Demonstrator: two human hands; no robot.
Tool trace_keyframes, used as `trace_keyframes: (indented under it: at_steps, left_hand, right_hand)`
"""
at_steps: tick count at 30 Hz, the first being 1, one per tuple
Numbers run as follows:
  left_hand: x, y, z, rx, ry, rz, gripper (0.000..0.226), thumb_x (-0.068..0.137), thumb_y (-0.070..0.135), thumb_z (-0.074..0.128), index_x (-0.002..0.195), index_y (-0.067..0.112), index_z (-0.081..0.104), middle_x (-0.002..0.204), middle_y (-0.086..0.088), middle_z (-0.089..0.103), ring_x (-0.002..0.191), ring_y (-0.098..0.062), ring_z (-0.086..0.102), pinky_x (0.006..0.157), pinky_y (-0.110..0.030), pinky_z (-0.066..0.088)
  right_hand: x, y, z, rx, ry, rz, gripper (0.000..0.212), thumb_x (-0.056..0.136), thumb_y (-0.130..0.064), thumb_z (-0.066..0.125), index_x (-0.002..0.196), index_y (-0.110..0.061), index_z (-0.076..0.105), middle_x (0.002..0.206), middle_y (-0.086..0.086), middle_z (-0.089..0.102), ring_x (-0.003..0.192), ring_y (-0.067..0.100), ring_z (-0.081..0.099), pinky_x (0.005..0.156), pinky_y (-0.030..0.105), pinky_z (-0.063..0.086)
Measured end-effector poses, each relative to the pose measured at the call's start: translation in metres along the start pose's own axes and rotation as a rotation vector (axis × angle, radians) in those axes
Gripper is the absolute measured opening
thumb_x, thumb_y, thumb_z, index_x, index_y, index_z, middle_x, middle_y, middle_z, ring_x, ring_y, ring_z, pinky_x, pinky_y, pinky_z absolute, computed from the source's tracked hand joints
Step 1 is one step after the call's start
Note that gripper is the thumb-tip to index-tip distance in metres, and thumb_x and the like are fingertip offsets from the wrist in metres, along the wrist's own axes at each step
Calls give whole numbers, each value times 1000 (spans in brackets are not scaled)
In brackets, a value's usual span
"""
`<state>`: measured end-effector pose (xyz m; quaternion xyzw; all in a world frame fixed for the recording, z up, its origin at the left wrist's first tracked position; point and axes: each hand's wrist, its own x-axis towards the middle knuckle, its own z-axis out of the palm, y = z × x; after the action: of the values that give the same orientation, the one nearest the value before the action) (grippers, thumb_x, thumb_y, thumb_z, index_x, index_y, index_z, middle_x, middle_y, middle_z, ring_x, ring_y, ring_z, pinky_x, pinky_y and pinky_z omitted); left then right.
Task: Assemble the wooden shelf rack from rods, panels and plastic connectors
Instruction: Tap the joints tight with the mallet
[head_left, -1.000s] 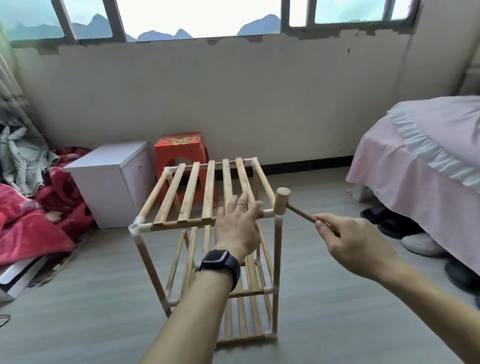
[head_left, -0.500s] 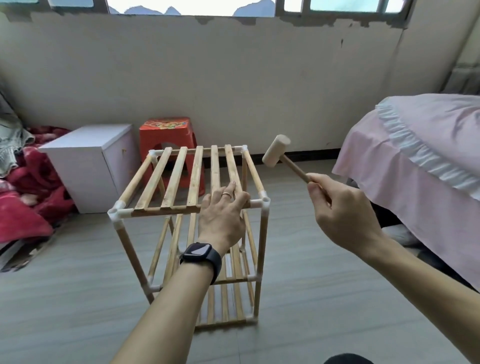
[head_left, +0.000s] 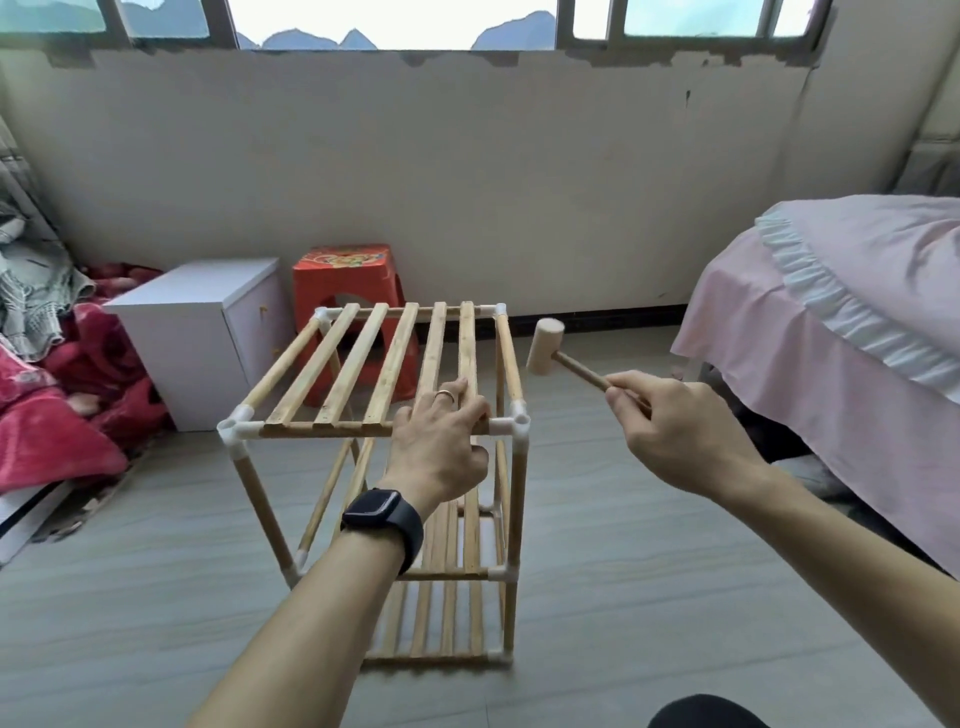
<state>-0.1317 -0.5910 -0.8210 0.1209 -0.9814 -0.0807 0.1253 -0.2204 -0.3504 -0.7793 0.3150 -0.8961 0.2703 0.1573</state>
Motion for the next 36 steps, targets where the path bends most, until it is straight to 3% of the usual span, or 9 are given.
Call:
trace_keyframes:
  at_steps: [8,11,15,18,22,26,30,34,36]
  left_hand:
    - [-30,-27,-83,42,-166,-26,32,83,30,42,62,23,65,91,12,62,83,-9,57,66,-29,45]
    - [-12,-18,-94,47,-151,-105,23,88,32,49,80,30,70,84,12,68,78,-11,62,64,-30,53]
    - [23,6,-70,56,-201,-144,46,94,58,47,132,31,55,132,-5,59,117,-27,56,100,-48,49]
    - [39,25,-37,71,-273,-222,85,87,79,41,156,35,22,162,-10,29,149,-42,21,113,-73,17]
    - [44,31,-5,136,-210,-255,79,93,71,37,158,43,2,167,-9,16,153,-45,-3,110,-80,-1]
    - [41,25,3,167,-169,-231,78,95,64,40,157,42,0,165,-9,22,153,-45,-1,111,-79,1]
    - [39,26,3,167,-151,-223,79,95,62,43,157,41,1,165,-10,22,153,-45,0,110,-79,2]
    - [36,28,1,168,-165,-217,81,95,61,45,158,40,-1,166,-11,19,153,-44,-2,111,-78,2]
    - [35,27,0,170,-163,-216,81,95,59,46,158,40,-2,166,-10,19,153,-44,-2,112,-78,2]
  right_hand:
    - [9,-13,28,831,-188,273,24,107,-20,48,115,-32,67,103,14,68,49,5,52,45,19,43]
    - [24,-33,25,1187,-317,346,32,99,-45,54,114,-21,71,110,11,65,62,12,59,54,24,47]
    - [53,-44,5,1462,-479,326,85,67,-67,71,130,-12,56,107,9,64,70,15,64,64,29,53]
    - [69,-44,-3,1157,-255,214,57,84,-48,77,120,-8,59,99,8,70,66,16,69,61,27,55]
    - [81,-29,2,483,210,2,33,108,-38,46,98,-12,63,60,0,67,48,11,65,51,20,50]
    - [94,-16,6,231,114,-30,31,110,-33,36,100,-14,59,66,0,62,56,13,61,56,20,44]
    - [101,-17,5,362,424,-136,24,107,-27,37,98,-15,55,62,-10,55,51,0,59,51,7,39]
    - [88,-25,29,174,90,-128,27,109,-25,39,104,-5,56,68,1,61,57,19,61,58,40,49]
    - [98,-33,24,223,201,-125,33,109,-30,36,104,-6,58,68,-3,61,59,19,64,59,35,53]
